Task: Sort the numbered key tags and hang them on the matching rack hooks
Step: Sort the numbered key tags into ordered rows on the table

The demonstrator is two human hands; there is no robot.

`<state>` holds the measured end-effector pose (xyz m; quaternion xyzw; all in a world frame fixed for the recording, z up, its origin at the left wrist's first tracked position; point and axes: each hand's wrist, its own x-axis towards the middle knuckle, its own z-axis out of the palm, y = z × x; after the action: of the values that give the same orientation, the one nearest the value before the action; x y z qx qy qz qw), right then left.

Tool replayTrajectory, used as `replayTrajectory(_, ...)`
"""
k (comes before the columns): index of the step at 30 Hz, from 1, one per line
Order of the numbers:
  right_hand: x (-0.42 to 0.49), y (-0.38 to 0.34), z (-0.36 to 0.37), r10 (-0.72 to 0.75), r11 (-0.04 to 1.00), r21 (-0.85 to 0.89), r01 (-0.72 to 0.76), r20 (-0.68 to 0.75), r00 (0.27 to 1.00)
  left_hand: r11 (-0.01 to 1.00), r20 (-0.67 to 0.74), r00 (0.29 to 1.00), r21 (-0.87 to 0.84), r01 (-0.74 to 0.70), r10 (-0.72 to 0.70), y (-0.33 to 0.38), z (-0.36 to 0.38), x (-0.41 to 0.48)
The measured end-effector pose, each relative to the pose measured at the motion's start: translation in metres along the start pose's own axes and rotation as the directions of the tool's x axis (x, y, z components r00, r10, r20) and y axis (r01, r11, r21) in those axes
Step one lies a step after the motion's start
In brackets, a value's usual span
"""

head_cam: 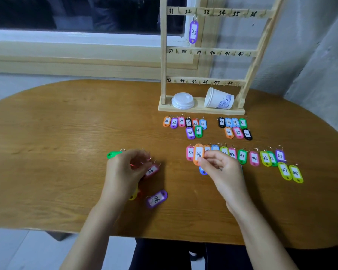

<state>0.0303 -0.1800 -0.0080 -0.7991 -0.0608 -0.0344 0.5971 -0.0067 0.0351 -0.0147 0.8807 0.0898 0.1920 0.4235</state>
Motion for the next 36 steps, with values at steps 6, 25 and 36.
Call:
replayTrajectory(6, -0.001, 0.001, -0.003, 0.012, 1.0, 0.006, -0.012, -0.01, 1.0, 0.983, 0.048, 0.996, 0.164, -0.083, 0.076, -0.001, 0.011, -0.004)
replayTrajectory(25, -0.002, 0.011, -0.014, 0.034, 0.999, 0.009, -0.034, -0.021, 0.999, 0.966, 0.113, 0.984, 0.205, -0.159, 0.138, 0.003, 0.025, 0.003)
replayTrajectory(36, 0.003, 0.011, -0.044, 0.019, 0.996, 0.093, -0.009, -0.108, 0.994, 0.986, -0.001, 0.994, -0.125, -0.113, 0.114, 0.029, 0.035, 0.005)
